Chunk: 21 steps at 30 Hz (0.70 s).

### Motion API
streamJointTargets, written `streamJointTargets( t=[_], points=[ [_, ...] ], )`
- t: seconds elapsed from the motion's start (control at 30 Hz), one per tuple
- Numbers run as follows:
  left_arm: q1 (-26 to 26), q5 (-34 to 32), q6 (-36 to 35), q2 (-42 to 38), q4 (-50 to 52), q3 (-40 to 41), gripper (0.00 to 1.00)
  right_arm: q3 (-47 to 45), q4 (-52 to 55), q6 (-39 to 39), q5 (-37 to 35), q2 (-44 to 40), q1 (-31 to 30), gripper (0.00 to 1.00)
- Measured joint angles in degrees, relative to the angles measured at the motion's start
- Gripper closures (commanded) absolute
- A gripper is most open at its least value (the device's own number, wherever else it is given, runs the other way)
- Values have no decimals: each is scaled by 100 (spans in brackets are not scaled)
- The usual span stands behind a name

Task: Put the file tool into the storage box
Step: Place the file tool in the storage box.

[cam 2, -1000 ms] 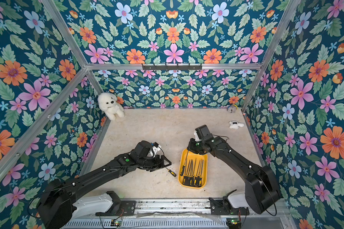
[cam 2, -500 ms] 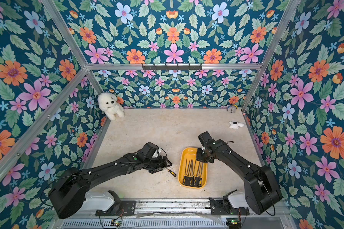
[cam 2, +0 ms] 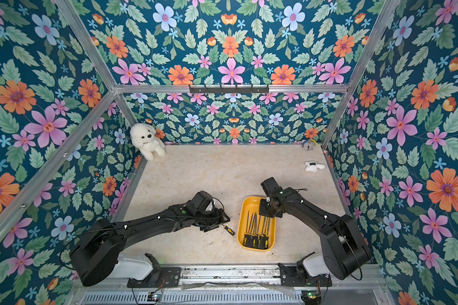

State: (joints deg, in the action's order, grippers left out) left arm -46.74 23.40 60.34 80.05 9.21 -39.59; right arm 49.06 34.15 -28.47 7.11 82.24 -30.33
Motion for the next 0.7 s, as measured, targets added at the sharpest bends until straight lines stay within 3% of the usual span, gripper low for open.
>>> streamJointTargets(
  t=[0.37, 0.7],
  points=[
    [-195, -101, 247, 197, 7, -142, 27, -120, -232, 2, -4, 66, -66, 73],
    [-573, -422, 874, 229, 199, -190, 29, 31, -98, 2, -50, -382, -63, 64]
  ],
)
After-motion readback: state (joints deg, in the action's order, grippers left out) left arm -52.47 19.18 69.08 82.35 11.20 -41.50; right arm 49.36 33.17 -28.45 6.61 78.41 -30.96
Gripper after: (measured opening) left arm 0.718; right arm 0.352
